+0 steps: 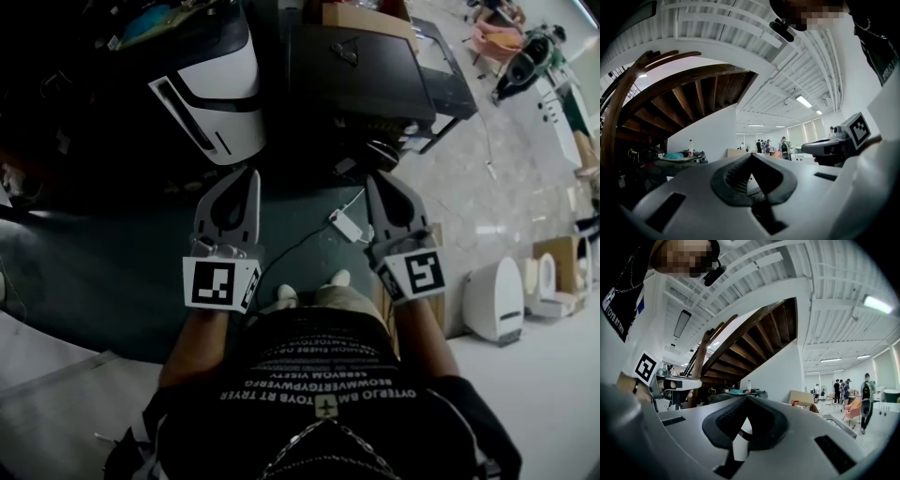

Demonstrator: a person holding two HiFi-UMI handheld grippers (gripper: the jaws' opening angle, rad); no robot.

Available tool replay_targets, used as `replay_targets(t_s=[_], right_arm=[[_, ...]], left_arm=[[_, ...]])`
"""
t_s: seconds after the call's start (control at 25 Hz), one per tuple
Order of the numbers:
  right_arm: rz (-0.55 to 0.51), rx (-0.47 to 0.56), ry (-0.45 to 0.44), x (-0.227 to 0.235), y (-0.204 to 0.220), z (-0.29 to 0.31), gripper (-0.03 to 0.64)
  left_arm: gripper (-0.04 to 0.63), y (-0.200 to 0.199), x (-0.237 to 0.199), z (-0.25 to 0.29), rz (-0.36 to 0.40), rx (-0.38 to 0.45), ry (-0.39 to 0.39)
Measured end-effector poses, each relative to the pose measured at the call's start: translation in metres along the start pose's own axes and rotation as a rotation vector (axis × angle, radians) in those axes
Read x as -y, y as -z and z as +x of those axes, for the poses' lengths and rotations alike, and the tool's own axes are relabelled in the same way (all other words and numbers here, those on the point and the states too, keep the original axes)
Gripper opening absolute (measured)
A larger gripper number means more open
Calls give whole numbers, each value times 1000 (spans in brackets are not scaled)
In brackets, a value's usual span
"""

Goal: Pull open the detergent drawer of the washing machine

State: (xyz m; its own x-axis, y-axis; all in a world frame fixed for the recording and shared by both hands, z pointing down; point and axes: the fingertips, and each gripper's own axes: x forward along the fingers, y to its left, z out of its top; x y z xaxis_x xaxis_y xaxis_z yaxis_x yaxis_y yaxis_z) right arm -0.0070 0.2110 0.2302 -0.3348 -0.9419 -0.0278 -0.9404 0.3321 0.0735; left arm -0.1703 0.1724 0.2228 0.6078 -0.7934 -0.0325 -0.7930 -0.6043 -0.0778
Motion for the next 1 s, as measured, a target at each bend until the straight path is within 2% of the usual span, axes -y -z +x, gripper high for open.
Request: replay_targets(t_s=[0.48, 0.64, 1.0], right_arm=[[-16, -47, -4, -6, 15, 13, 2], [-45, -70, -4, 6, 28, 15, 2], [7, -72, 2, 39, 35, 26, 2]], left_arm=[[3, 22, -17, 9, -26, -45, 26], [3, 28, -17, 18, -36, -51, 32], [3, 45, -15, 45, -42, -100, 25]])
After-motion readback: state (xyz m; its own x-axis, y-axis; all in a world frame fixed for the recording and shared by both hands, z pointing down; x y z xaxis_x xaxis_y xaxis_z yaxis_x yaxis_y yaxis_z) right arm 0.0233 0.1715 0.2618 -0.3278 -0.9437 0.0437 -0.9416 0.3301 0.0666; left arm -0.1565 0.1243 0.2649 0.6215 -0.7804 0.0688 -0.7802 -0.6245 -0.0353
